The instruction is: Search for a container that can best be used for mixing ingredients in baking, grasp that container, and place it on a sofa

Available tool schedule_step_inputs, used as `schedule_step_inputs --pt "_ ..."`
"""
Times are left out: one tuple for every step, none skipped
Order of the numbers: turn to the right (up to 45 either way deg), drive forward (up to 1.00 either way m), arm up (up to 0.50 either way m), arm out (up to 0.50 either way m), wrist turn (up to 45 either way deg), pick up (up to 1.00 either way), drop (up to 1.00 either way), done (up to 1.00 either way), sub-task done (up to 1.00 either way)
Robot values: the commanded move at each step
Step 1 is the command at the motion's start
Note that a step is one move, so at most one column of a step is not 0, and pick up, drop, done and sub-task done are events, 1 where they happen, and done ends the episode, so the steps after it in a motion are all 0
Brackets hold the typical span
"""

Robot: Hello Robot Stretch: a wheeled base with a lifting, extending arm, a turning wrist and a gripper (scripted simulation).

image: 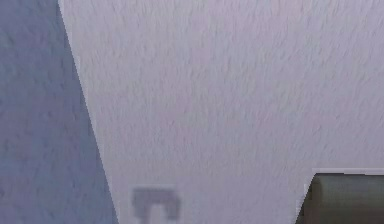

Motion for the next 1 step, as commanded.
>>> schedule_step_inputs --pt "0.0 0.00 0.00 0.00 0.0 0.00 0.00 1.00 0.00"
